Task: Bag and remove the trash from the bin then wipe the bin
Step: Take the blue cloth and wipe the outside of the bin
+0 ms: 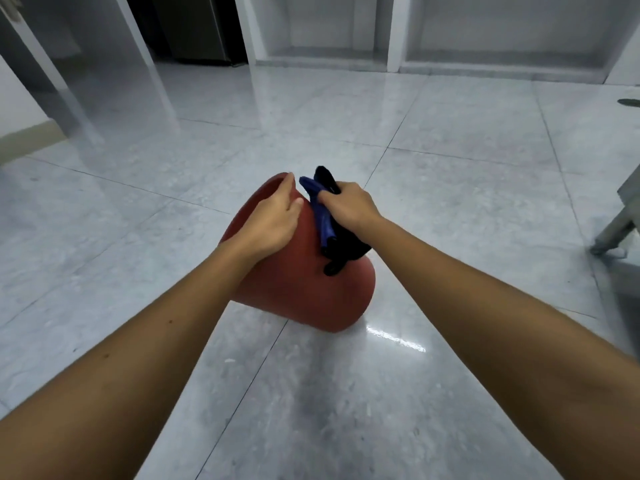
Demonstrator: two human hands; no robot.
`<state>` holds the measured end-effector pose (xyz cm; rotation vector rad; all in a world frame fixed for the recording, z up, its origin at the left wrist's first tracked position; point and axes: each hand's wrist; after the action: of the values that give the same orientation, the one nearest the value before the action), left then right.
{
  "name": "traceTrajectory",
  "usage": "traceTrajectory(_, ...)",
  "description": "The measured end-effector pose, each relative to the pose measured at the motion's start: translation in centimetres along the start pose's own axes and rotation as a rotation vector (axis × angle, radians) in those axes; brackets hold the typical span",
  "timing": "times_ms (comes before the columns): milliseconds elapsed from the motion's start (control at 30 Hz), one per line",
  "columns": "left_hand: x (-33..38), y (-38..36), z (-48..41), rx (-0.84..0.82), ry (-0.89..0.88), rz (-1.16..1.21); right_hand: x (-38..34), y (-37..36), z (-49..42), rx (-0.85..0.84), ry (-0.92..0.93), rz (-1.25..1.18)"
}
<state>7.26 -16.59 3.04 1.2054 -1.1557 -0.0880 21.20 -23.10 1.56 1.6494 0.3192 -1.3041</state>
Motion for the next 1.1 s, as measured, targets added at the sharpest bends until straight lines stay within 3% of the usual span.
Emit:
traceTrajectory(133, -1.0, 0.8, 0.9, 0.131, -0.023, 0.186, 4.0, -0.3, 0.6, 0.014, -0.175, 0.072)
traceTrajectory(267, -4.6, 2.2, 5.6, 0.18, -0.145, 0.023, 8.0, 0.5, 1.4, -0.077, -0.364, 0.11)
traceTrajectory(433, -6.2, 1.8, 6.6, 0.19, -0.158, -0.214, 3.1, -0.6, 0.1, -0.09, -0.176, 0.109)
traceTrajectory(600, -3.9, 0.9, 4.8, 0.233, -0.111, -0.019, -1.1, -2.0, -1.7, -0.13, -0.036, -0.214)
traceTrajectory(700, -3.3, 0.8, 4.5, 0.197, -0.105, 0.022, 0.8, -1.9, -1.8, -0.069, -0.1, -0.254)
traceTrajectory(900, -4.3, 0.9, 4.9, 0.147, -0.125, -0.106, 6.7, -0.1, -0.3, 0.001, -0.433, -0.125)
traceTrajectory(1100, -2.9, -0.2, 4.4, 0.21, -0.13, -0.075, 1.3, 0.4, -0.5, 0.001, -0.131, -0.186)
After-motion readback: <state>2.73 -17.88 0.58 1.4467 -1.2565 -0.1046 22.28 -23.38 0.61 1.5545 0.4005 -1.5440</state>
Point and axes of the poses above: each hand's wrist, its own z-axis away from the middle knuckle, its own y-axis out of the back of the hand, x = y × z, and after that the axes turned 2 degrees about -x, right-handed
